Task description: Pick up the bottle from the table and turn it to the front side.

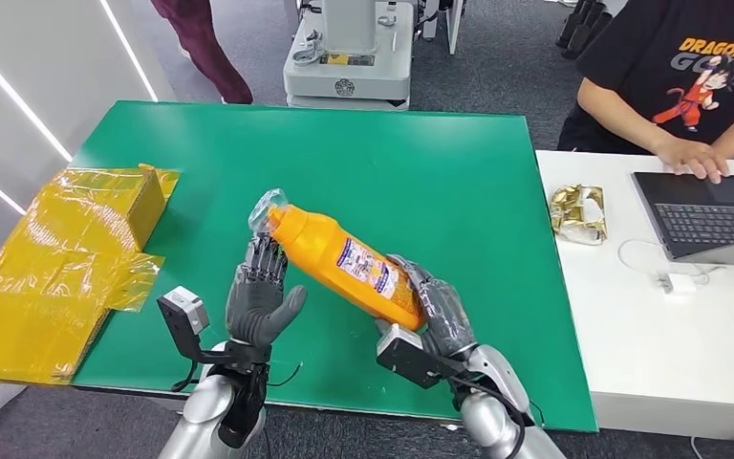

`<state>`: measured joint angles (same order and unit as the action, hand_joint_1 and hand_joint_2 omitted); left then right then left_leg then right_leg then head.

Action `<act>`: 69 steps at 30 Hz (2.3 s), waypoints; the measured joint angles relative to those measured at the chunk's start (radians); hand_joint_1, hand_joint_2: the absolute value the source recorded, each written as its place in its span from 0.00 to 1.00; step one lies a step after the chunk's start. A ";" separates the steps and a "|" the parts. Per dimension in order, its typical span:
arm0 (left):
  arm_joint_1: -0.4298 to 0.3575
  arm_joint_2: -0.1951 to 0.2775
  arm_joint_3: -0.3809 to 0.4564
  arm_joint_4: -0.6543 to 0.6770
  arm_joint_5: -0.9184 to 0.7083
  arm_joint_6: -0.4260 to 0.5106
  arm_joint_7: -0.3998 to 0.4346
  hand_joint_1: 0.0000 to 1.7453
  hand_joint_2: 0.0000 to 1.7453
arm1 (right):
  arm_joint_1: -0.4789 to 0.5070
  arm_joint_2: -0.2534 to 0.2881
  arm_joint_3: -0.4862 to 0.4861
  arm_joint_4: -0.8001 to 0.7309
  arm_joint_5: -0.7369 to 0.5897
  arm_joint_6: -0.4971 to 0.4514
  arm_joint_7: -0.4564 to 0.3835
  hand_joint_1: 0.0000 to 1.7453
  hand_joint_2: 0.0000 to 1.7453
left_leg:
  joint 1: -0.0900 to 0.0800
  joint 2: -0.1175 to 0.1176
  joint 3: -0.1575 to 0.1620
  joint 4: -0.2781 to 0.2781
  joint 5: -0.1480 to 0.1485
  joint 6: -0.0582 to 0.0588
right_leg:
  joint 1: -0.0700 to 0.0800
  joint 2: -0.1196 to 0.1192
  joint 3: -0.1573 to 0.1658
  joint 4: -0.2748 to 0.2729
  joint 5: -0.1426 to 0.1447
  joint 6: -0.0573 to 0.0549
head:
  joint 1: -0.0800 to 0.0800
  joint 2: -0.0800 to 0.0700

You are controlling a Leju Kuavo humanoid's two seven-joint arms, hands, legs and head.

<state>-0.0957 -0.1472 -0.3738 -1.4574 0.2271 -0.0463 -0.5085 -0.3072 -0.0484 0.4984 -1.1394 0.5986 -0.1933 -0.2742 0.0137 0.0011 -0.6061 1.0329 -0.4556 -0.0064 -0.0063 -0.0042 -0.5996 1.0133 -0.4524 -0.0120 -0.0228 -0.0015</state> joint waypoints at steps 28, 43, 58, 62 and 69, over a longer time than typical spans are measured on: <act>-0.009 -0.001 0.004 0.033 -0.016 0.006 0.007 0.00 1.00 | -0.054 0.028 0.085 0.133 0.021 0.206 -0.004 1.00 1.00 | 0.000 0.000 0.000 0.000 0.000 0.000 | 0.000 0.000 0.000 0.000 0.000 0.000 | 0.000 0.000; -0.011 -0.008 0.005 0.038 -0.014 0.016 0.004 1.00 1.00 | -0.057 0.029 0.094 0.147 0.024 0.207 -0.005 1.00 1.00 | 0.000 0.000 0.000 0.000 0.000 0.000 | 0.000 0.000 0.000 0.000 0.000 0.000 | 0.000 0.000; -0.011 -0.018 0.005 0.038 -0.018 0.016 -0.017 1.00 1.00 | -0.053 0.029 0.094 0.147 0.024 0.198 -0.015 0.02 1.00 | 0.000 0.000 0.000 0.000 0.000 0.000 | 0.000 0.000 0.000 0.000 0.000 0.000 | 0.000 0.000; -0.009 -0.017 0.007 0.038 -0.024 0.028 -0.019 1.00 1.00 | -0.052 0.035 0.090 0.141 0.001 0.162 -0.032 0.00 1.00 | 0.000 0.000 0.000 0.000 0.000 0.000 | 0.000 0.000 0.000 0.000 0.000 0.000 | 0.000 0.000; -0.007 -0.016 0.019 0.038 -0.024 0.037 -0.021 1.00 1.00 | -0.051 0.046 0.075 0.115 -0.015 0.140 -0.034 0.00 1.00 | 0.000 0.000 0.000 0.000 0.000 0.000 | 0.000 0.000 0.000 0.000 0.000 0.000 | 0.000 0.000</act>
<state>-0.1023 -0.1633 -0.3545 -1.4199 0.2029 -0.0094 -0.5299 -0.3586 -0.0023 0.5738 -1.0239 0.5833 -0.0528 -0.3086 0.0137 0.0011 -0.6062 1.0328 -0.4555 -0.0064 -0.0064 -0.0043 -0.5995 1.0135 -0.4524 -0.0120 -0.0228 -0.0015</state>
